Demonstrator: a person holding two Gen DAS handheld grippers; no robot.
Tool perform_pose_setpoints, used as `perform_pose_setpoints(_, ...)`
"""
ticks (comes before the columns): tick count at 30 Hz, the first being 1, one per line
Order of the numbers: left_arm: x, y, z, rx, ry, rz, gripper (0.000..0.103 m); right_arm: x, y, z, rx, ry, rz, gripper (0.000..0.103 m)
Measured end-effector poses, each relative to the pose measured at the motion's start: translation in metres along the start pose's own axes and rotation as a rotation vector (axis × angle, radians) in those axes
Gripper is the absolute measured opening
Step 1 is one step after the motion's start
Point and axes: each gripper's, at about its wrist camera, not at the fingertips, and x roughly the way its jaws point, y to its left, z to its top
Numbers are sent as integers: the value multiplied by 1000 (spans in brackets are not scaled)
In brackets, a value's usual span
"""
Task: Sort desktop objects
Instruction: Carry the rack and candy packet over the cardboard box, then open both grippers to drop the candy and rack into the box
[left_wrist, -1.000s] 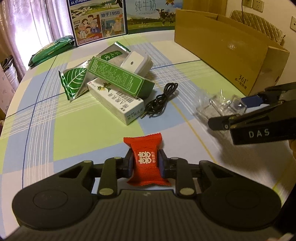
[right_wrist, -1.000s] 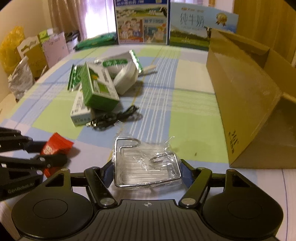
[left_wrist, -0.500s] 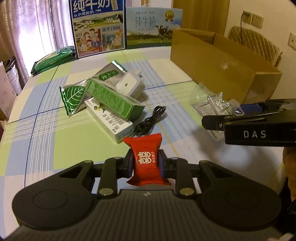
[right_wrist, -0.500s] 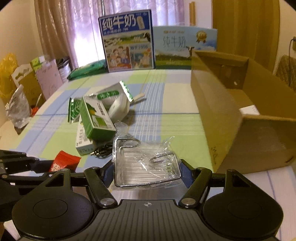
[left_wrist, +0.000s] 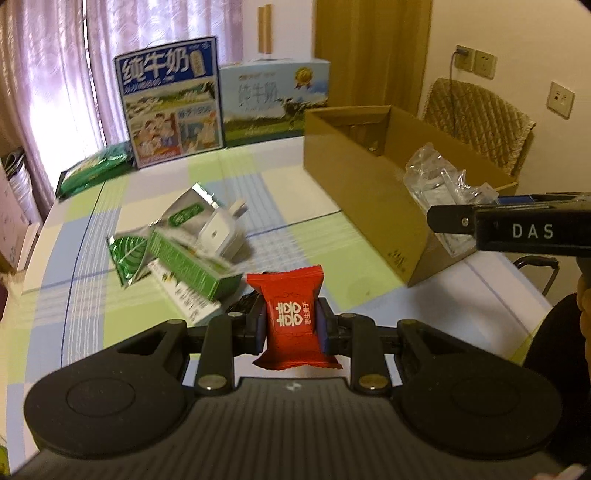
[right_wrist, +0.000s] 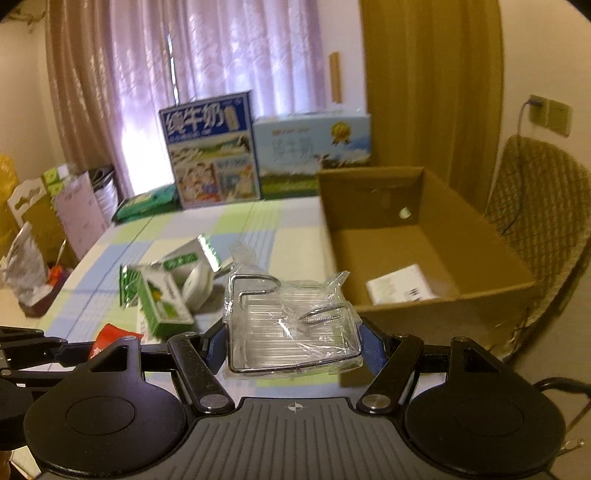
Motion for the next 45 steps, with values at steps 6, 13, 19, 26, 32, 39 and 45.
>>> perform_pose_setpoints(6,1,-26,20,42,-15,-30,22,-16,-30,14,21,-41,-33,68)
perform_pose_setpoints(13,9,-55,52,64,-34,-83,22,-24,-74,31,13,-72,-83,68)
perform_pose_setpoints(19,32,-81,88,51,-46,-151,22,-17,-121,49,35,-58,-112,68)
perform_pose_setpoints(26,71,-113,120,77,-33,-201,22,2,-154,65,48,-35,-112,68)
perform_pose_setpoints(32,103,-129,135,74,-18,-202,22,25,-167,73,69,-10,-96,68)
perform_pose_setpoints(39,129,-137,141,98,-3,-199,22,44,-178,73,92,12,-90,68)
perform_pose_setpoints(45,141,-132,143,69,3,-202,34,53,-183,72,98,25,-89,68)
